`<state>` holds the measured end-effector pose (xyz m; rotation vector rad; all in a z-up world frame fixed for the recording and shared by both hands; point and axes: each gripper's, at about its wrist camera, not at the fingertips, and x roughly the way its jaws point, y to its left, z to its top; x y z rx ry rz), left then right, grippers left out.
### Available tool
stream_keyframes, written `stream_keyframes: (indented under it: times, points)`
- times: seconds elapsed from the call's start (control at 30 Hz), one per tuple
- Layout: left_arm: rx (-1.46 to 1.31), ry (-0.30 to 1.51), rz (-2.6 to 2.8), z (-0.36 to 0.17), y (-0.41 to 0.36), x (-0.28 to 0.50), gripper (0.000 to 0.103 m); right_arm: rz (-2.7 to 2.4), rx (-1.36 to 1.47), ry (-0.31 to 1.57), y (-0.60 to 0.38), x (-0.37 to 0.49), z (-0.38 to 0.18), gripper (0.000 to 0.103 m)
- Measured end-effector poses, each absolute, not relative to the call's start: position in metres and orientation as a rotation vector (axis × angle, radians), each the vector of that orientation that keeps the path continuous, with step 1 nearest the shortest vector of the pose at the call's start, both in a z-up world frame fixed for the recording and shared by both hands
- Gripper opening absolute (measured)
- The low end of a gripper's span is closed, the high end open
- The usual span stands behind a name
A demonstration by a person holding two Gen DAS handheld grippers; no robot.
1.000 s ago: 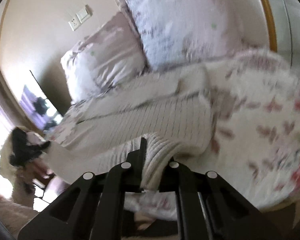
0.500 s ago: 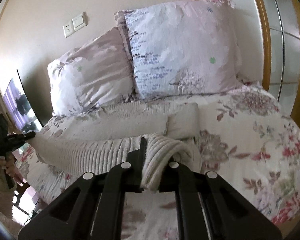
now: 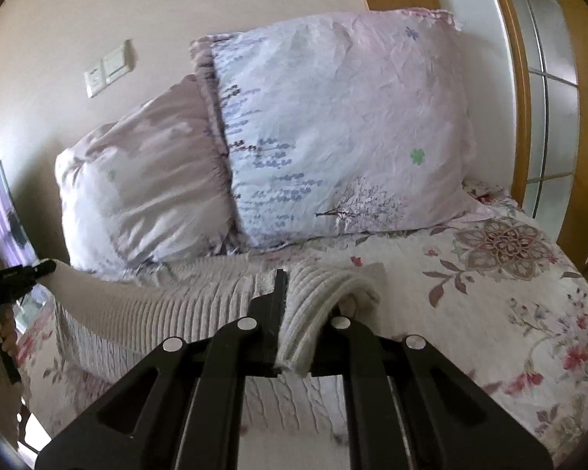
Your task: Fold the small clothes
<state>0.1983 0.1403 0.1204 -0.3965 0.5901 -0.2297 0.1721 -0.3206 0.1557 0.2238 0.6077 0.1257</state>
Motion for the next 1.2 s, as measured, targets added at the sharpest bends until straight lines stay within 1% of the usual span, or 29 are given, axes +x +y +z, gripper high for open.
stream_keyframes:
  times: [0.2, 0.43, 0.57, 0.67, 0.7, 0.73, 0.77, 0.8, 0.83, 0.9, 0.93, 1.0, 1.2]
  points:
    - [-0.411, 0.634, -0.198, 0.099, 0.137, 0.237, 0.006, 0.101, 0.282, 0.666, -0.324, 0.216, 0.131, 0.007]
    - [-0.471, 0.773, -0.156, 0.044, 0.142, 0.275, 0.006, 0.072, 0.377, 0.845, -0.33, 0.258, 0.073, 0.007]
    - [-0.54, 0.815, -0.162, 0.027, 0.149, 0.283, 0.006, 0.06, 0.443, 0.917, -0.335, 0.269, 0.052, 0.008]
    - [-0.573, 0.831, -0.175, 0.023, 0.149, 0.288, 0.007, 0.057, 0.506, 0.945, -0.341, 0.279, 0.048, 0.016]
    - [-0.583, 0.836, -0.179, 0.023, 0.149, 0.289, 0.007, 0.062, 0.532, 0.949, -0.342, 0.282, 0.048, 0.026]
    - [-0.601, 0.838, -0.181, 0.022, 0.149, 0.291, 0.008, 0.073, 0.57, 0.95, -0.343, 0.287, 0.048, 0.038]
    - [-0.618, 0.841, -0.188, 0.022, 0.15, 0.292, 0.013, 0.079, 0.59, 0.947, -0.344, 0.29, 0.049, 0.043]
    - [-0.637, 0.841, -0.199, 0.022, 0.15, 0.294, 0.02, 0.083, 0.604, 0.937, -0.343, 0.293, 0.052, 0.052]
    - [-0.656, 0.836, -0.202, 0.023, 0.151, 0.294, 0.023, 0.084, 0.606, 0.923, -0.342, 0.295, 0.055, 0.057]
    - [-0.674, 0.825, -0.206, 0.026, 0.152, 0.294, 0.036, 0.087, 0.59, 0.894, -0.338, 0.297, 0.064, 0.058]
    - [-0.677, 0.818, -0.21, 0.029, 0.152, 0.292, 0.038, 0.091, 0.586, 0.887, -0.337, 0.298, 0.067, 0.058]
    - [-0.672, 0.805, -0.213, 0.036, 0.153, 0.288, 0.046, 0.096, 0.58, 0.871, -0.337, 0.294, 0.074, 0.058]
    - [-0.601, 0.777, -0.207, 0.052, 0.157, 0.264, 0.047, 0.072, 0.537, 0.864, -0.35, 0.27, 0.08, 0.058]
